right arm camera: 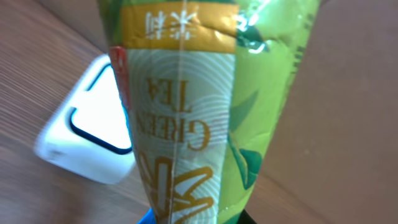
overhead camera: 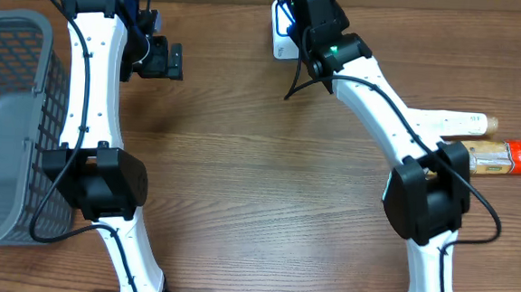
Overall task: Scan the item barcode
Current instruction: 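Raise the pouch and hold its barcode in front of the white scanner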
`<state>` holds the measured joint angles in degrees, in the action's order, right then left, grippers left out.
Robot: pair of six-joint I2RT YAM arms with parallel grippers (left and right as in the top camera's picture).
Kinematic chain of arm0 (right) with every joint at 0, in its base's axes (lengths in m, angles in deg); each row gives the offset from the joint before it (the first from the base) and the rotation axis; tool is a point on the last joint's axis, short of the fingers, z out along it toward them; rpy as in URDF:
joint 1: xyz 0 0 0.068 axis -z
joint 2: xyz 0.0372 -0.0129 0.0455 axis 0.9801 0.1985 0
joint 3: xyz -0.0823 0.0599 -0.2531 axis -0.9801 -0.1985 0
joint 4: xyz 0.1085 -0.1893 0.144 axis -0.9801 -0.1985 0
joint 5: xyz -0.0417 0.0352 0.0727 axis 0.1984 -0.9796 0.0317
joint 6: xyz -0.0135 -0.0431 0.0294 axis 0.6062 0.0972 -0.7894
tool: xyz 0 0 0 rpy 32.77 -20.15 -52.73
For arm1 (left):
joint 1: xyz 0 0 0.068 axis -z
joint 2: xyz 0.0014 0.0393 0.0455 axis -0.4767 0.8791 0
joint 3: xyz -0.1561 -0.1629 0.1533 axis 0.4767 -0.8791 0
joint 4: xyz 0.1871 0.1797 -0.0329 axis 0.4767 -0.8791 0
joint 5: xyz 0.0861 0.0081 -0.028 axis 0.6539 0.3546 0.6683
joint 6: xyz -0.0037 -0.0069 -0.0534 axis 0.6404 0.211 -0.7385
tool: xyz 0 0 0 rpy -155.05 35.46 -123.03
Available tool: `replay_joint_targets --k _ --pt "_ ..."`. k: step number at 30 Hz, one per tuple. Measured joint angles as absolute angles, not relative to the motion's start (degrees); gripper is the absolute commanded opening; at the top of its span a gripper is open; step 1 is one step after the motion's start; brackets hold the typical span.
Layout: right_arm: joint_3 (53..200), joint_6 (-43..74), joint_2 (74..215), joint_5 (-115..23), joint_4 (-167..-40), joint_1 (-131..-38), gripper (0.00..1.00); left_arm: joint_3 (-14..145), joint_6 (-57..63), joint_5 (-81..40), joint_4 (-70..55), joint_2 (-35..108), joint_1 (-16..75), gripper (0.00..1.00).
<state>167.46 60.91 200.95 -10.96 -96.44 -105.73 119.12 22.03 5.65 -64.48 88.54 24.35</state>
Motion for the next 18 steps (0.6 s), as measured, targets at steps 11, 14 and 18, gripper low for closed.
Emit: replay_joint_targets --k 11,14,18 --pt "167.5 80.3 210.2 -3.7 -89.9 -105.6 0.04 119.1 22.0 5.6 -64.5 88.5 24.3 1.00" --pt "167.4 82.3 211.5 -2.9 -89.5 -105.6 0.04 119.1 22.0 5.6 -64.5 88.5 24.3 1.00" --pt "167.4 83.5 211.8 -2.4 -86.6 -105.6 0.04 119.1 22.0 5.6 -64.5 88.5 24.3 1.00"
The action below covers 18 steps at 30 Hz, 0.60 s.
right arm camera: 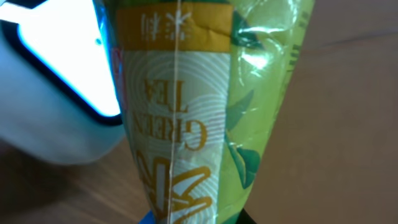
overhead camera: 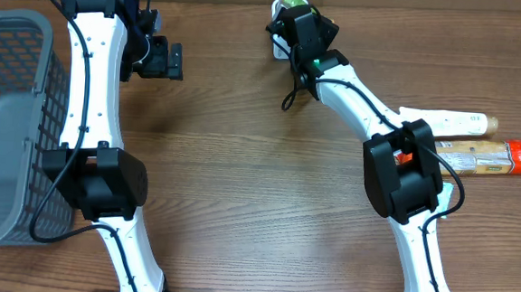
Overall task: Scan the item barcode
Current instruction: 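Raise the pouch and hold its barcode in front of the white scanner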
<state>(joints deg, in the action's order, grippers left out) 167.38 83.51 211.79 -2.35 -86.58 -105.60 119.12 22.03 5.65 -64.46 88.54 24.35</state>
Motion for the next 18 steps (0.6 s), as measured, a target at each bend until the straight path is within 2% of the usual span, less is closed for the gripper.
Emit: replay_joint_targets --k 18 --pt "167.4 84.0 212.3 -1.6 -82.3 -105.5 0.04 119.1 22.0 5.6 -64.5 88.5 24.3 1.00"
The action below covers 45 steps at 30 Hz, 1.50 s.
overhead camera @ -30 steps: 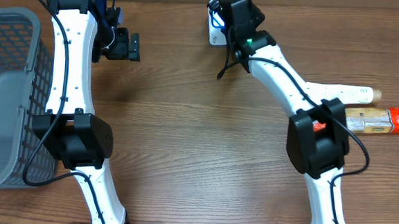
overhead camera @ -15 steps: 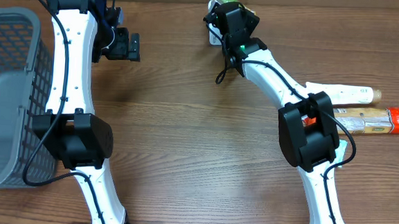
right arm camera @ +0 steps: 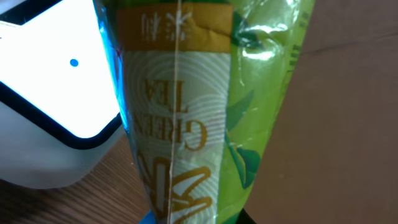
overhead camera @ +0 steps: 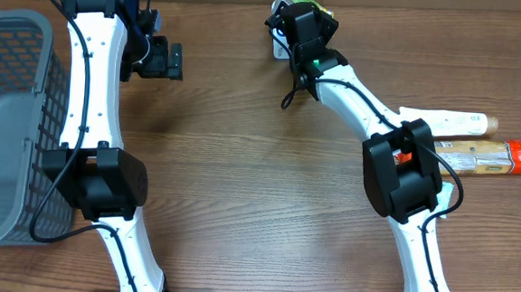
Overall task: Scan the item barcode
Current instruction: 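Raise the pouch and hold its barcode in front of the white scanner, then carry the pouch right and lay it among the other items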
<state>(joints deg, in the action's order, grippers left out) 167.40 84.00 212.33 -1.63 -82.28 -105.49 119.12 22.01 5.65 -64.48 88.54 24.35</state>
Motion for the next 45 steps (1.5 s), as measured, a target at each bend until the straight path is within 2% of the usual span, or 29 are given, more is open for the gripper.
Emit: replay_joint_targets --k 23,29,34,40,43,45 --pt "167.4 86.3 214.8 2.7 -80.2 -105.6 0.05 119.1 22.0 5.6 -64.5 88.5 24.3 1.00" --pt "167.3 83.8 212.2 2.9 -85.6 -107.9 0.05 119.1 22.0 5.6 -64.5 88.5 24.3 1.00" --pt "167.1 72.2 202.8 -0.2 -101.3 -110.6 0.05 119.1 22.0 5.6 -64.5 88.5 24.3 1.00" --pt "167.3 50.2 186.1 -11.8 -122.7 -113.3 0.04 119.1 22.0 5.6 -64.5 88.5 24.3 1.00" --pt "168.2 37.9 180.0 -17.5 -133.7 -112.0 0.09 119.1 22.0 5.6 -64.5 88.5 24.3 1.00" --pt "168.3 30.5 177.8 -20.3 -141.4 -109.2 0.09 119.1 22.0 5.6 -64.5 88.5 24.3 1.00"
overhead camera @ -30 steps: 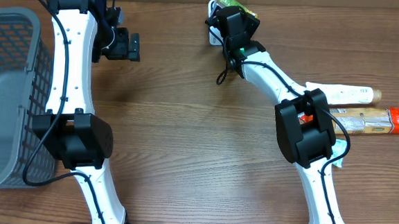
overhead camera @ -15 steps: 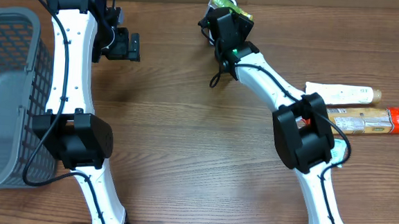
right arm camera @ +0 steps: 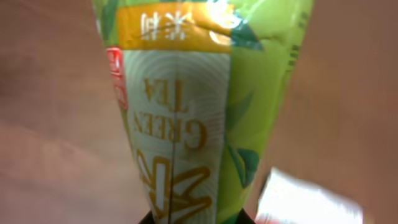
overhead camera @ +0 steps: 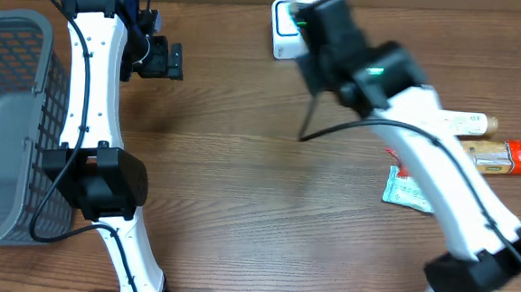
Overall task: Scan the item barcode
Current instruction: 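Carry the pouch right and lay it among the other items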
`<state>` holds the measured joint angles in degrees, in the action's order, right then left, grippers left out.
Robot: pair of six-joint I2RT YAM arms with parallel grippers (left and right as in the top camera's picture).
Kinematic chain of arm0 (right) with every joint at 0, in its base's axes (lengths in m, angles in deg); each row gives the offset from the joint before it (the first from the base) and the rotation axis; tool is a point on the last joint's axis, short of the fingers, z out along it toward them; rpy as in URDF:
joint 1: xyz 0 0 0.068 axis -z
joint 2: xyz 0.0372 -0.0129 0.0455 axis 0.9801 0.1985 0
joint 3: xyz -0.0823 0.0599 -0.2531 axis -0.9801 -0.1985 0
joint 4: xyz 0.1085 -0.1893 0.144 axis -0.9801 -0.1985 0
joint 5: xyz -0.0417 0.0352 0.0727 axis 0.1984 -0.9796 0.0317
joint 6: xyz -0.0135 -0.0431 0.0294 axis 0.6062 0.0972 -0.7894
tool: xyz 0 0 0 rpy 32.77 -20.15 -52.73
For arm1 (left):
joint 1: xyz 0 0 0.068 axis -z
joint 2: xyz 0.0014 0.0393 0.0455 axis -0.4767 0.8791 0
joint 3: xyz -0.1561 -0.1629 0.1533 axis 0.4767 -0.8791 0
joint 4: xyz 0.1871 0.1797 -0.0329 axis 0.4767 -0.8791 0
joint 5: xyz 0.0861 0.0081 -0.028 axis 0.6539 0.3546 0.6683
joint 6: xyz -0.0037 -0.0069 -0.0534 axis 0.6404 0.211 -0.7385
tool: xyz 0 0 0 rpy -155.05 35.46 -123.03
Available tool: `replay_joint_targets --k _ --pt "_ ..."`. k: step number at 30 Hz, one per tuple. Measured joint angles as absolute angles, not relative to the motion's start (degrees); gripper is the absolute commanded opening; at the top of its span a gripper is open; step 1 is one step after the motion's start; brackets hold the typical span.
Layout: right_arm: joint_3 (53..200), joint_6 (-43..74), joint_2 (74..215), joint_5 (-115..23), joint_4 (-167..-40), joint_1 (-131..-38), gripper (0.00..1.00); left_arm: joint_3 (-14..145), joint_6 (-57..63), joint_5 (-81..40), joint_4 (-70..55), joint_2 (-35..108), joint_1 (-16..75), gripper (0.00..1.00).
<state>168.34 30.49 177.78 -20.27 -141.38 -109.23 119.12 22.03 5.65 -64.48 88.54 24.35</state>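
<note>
My right gripper (right arm camera: 196, 219) is shut on the narrow end of a green tea packet (right arm camera: 186, 106), green and cream with a yellow band, which fills the right wrist view. Behind the packet is blurred brown wood. In the overhead view the right arm (overhead camera: 373, 76) is raised and hides the packet. Its head is just right of the white scanner (overhead camera: 282, 34) at the back of the table. A blurred white shape (right arm camera: 305, 199) sits at the lower right of the wrist view. The left gripper (overhead camera: 166, 61) hangs at the back left, away from the scanner.
A grey mesh basket (overhead camera: 8, 122) stands at the left edge. A cream tube (overhead camera: 466, 122) and an orange-red pack (overhead camera: 504, 159) lie at the right. A white and teal sachet (overhead camera: 407, 187) lies on the wood right of centre.
The scanner's lit screen was right behind the packet; now only wood and a white blur show there. The right arm stands higher and has swung, uncovering a sachet. The left arm is unmoved.
The right gripper held the green tea packet beside the scanner. Then the scanner's lit screen stood close behind the packet at two moments. Now the packet, still gripped, is away from the screen and the arm is raised. The left arm stayed put throughout.
</note>
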Motion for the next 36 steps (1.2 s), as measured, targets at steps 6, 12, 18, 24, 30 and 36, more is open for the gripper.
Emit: replay_joint_targets --k 6,12,18,24,30,36 --pt "163.8 10.1 178.7 -23.6 -149.8 -92.7 0.04 119.1 22.0 5.7 -64.5 88.5 24.3 1.00" --pt "153.1 -7.3 179.0 -26.9 -148.1 -80.4 0.04 119.1 22.0 5.6 -64.5 88.5 24.3 1.00" --pt "142.6 -25.8 179.1 -29.4 -144.2 -72.6 0.04 119.1 22.0 5.6 -64.5 88.5 24.3 1.00" --pt "131.8 -37.3 179.2 -32.7 -130.8 -72.4 0.90 119.1 22.0 5.6 -64.5 88.5 24.3 1.00" --pt "129.7 -40.7 179.2 -33.4 -128.6 -73.0 1.00 119.1 22.0 5.6 -64.5 88.5 24.3 1.00" --pt "134.1 -37.1 177.7 -33.6 -134.0 -73.0 1.00 119.1 22.0 5.6 -64.5 88.5 24.3 1.00"
